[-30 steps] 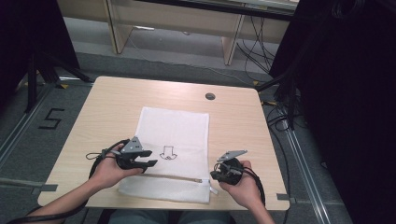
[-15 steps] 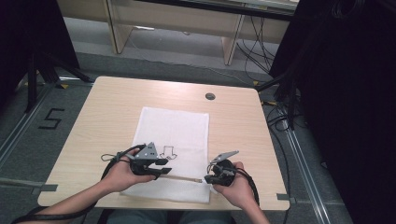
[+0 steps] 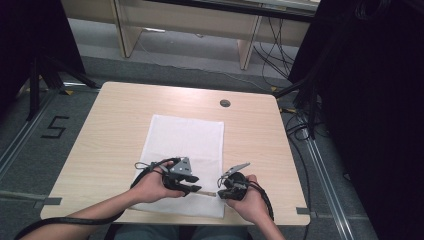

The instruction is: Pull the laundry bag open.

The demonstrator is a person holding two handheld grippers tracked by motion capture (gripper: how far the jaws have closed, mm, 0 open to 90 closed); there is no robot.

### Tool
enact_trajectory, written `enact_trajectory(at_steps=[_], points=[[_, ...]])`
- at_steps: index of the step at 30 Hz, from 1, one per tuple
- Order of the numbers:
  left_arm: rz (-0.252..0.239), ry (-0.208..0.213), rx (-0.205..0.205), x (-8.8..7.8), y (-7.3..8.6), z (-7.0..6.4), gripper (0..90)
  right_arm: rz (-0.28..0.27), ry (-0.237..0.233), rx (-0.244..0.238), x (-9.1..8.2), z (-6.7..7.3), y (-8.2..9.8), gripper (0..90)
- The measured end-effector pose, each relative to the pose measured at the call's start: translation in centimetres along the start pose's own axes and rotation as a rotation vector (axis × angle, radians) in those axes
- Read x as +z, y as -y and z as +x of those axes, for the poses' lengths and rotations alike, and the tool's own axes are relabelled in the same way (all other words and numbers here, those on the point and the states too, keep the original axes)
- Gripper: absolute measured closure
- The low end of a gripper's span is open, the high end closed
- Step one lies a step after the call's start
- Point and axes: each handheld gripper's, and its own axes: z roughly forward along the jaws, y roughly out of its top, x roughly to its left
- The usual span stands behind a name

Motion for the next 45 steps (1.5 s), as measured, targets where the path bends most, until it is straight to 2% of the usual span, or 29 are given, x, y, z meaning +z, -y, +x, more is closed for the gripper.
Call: enact_trajectory(at_steps=[1,3,4,6,7,9,10,12,13,16,17,19,20,23,25,26,27,28,31,34,37,38,39,45], points=[[0.013,0.011,0.014,0.4,0.0,0.0,64.4,0.015,0.003,0.019,0.1,0.2,0.0,90.0],[0.027,0.019,0.019,1.1,-0.1,-0.2,64.2,0.021,0.008,0.025,0.1,0.3,0.0,90.0],[0.036,0.021,0.028,1.4,-0.1,-0.2,64.3,0.006,0.004,-0.001,0.2,0.1,-0.1,90.0],[0.042,0.026,0.034,1.8,-0.2,-0.4,64.5,0.005,0.003,0.0,0.2,0.1,-0.1,90.0],[0.042,0.032,0.038,2.1,-0.4,-0.4,64.7,0.021,0.005,0.03,0.1,0.2,0.0,90.0],[0.038,0.033,0.038,2.4,-0.6,-0.5,64.9,0.021,0.007,0.039,0.1,0.2,0.0,90.0],[0.038,0.033,0.038,2.4,-0.6,-0.5,65.1,0.011,0.002,0.017,0.2,0.0,0.0,90.0],[0.039,0.038,0.044,2.8,-0.7,-0.6,65.2,0.0,-0.001,-0.001,0.2,-0.1,0.0,90.0],[0.044,0.046,0.06,3.1,-0.8,-0.7,65.6,0.0,-0.003,0.001,0.2,-0.1,0.0,90.0],[0.046,0.052,0.06,3.5,-0.8,-0.8,66.2,-0.001,-0.003,0.011,0.2,0.0,0.0,90.0],[0.05,0.051,0.062,3.6,-0.8,-0.8,66.8,0.008,-0.003,0.03,0.2,0.0,0.0,90.0],[0.057,0.047,0.074,3.9,-0.9,-0.9,67.1,0.011,-0.003,0.035,0.2,0.0,0.0,90.0],[0.06,0.05,0.097,4.1,-1.0,-0.8,67.6,0.018,-0.001,0.047,0.1,0.1,0.0,90.0],[0.07,0.045,0.102,4.5,-1.1,-1.0,68.3,0.017,0.0,0.047,0.1,0.1,0.0,90.0],[0.072,0.044,0.111,4.6,-1.1,-1.1,68.9,0.016,0.0,0.046,0.1,0.1,0.0,90.0],[0.07,0.042,0.115,4.7,-1.1,-1.2,69.5,-0.004,-0.006,0.016,0.2,-0.1,0.0,90.0],[0.078,0.042,0.129,4.7,-1.1,-1.2,69.5,-0.004,-0.006,0.016,0.2,-0.1,0.0,90.0],[0.076,0.039,0.134,4.7,-1.1,-1.3,70.4,0.003,-0.012,0.036,0.2,0.0,0.0,90.0],[0.078,0.04,0.136,4.8,-1.1,-1.3,74.3,0.003,-0.004,0.038,0.2,0.0,0.1,90.0],[0.112,0.026,0.199,4.8,-1.5,-1.6,77.9,0.003,-0.004,0.038,0.2,0.0,0.1,90.0],[0.125,0.019,0.22,4.8,-1.7,-1.6,80.0,0.003,-0.004,0.039,0.2,0.0,0.1,90.0],[0.126,0.014,0.232,4.8,-1.7,-1.7,80.3,0.014,-0.001,0.055,0.1,0.0,0.1,90.0],[0.125,0.01,0.236,4.8,-1.7,-1.7,80.6,-0.007,-0.009,0.022,0.3,-0.2,0.1,90.0],[0.126,0.009,0.23,4.7,-1.8,-2.1,81.5,-0.01,-0.012,0.022,0.3,-0.2,0.1,90.0]])
